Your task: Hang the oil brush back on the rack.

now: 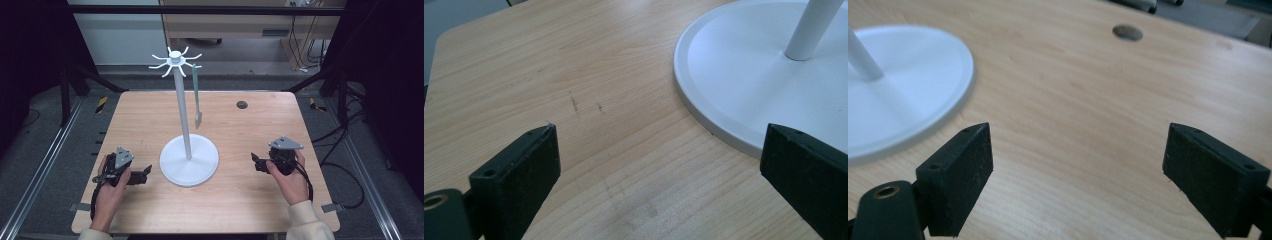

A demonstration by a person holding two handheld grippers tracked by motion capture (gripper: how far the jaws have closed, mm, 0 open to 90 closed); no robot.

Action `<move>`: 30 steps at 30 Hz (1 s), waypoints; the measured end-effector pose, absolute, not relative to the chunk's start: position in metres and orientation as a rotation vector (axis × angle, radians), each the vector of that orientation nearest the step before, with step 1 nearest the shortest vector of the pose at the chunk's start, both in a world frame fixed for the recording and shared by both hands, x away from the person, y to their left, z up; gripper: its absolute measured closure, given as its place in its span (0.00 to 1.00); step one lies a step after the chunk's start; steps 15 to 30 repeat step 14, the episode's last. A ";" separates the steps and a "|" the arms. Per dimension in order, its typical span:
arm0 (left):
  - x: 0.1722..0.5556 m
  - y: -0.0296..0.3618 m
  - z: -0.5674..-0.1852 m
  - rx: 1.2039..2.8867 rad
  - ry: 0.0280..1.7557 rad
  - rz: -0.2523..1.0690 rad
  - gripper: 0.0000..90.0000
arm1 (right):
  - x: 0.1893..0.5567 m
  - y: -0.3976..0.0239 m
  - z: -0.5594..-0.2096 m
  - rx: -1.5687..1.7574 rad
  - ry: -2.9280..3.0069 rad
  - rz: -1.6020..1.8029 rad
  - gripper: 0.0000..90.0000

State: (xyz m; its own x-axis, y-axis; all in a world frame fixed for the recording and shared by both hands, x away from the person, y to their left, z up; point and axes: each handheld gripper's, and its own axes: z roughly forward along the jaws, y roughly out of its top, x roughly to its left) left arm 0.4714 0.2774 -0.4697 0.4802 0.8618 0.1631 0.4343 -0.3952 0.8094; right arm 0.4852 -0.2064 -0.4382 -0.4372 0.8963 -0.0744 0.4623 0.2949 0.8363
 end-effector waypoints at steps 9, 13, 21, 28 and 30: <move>0.472 0.276 -0.470 2.019 1.066 0.760 0.03 | 0.493 -0.210 -0.460 1.307 2.152 1.036 0.17; 0.472 0.275 -0.470 2.022 1.063 0.759 0.03 | 0.495 -0.210 -0.469 1.328 2.191 1.021 0.17; 0.472 0.275 -0.470 2.023 1.063 0.760 0.03 | 0.496 -0.210 -0.470 1.331 2.194 1.018 0.17; 0.472 0.275 -0.470 2.023 1.063 0.760 0.03 | 0.496 -0.210 -0.470 1.331 2.194 1.018 0.17; 0.472 0.275 -0.470 2.023 1.063 0.760 0.03 | 0.496 -0.210 -0.470 1.331 2.194 1.018 0.17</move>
